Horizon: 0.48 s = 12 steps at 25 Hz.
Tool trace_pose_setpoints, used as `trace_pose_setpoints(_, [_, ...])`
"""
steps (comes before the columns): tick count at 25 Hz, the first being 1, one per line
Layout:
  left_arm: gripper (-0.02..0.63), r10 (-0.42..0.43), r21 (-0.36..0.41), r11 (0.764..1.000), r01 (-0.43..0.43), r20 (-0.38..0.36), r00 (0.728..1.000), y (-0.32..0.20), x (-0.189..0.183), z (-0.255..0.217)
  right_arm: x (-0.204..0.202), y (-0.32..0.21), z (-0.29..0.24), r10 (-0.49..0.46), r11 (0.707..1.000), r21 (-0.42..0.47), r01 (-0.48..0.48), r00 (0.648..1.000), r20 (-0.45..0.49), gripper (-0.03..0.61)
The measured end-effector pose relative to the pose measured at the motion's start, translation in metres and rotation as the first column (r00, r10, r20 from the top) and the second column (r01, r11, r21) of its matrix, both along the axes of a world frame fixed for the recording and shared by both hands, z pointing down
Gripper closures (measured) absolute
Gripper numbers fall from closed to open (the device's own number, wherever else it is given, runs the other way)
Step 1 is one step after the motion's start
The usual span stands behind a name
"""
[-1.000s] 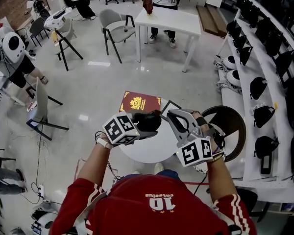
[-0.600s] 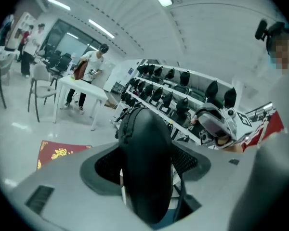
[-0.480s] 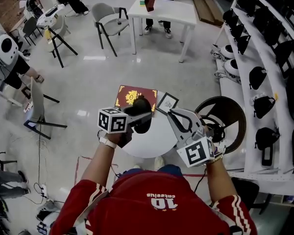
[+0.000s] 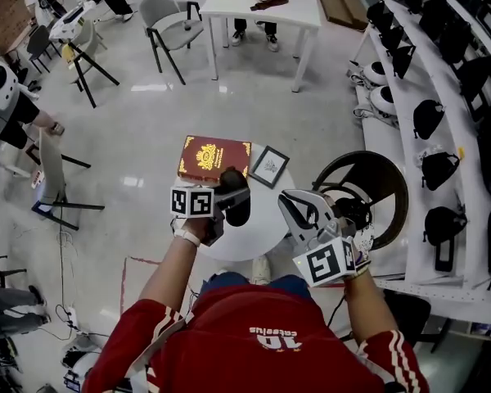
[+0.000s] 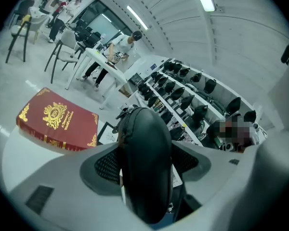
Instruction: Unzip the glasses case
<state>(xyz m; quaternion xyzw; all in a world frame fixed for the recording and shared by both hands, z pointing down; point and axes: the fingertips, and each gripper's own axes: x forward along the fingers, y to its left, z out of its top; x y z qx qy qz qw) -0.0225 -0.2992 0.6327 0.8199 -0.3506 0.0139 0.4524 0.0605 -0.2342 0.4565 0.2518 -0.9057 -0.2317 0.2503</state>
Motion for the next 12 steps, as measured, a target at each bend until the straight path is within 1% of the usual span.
trace_pose_setpoints(5, [0.302, -0.032, -0.068, 0.997, 0.035, 0.049, 0.998, -0.006, 0.0, 0.057, 0.021, -0.002, 0.018, 0.01, 1.0, -0.018, -0.011, 1.0, -0.03, 0.56])
trace_pose_setpoints(9, [0.302, -0.07, -0.125, 0.989, 0.074, 0.036, 0.997, -0.011, 0.001, 0.097, 0.04, -0.002, 0.035, 0.012, 0.999, -0.039, -0.014, 0.998, -0.058, 0.56])
trace_pose_setpoints(12, [0.302, -0.101, -0.171, 0.979, 0.108, 0.052, 0.994, -0.014, -0.002, 0.129, 0.051, -0.003, 0.047, 0.015, 0.998, -0.057, -0.019, 0.997, -0.072, 0.56])
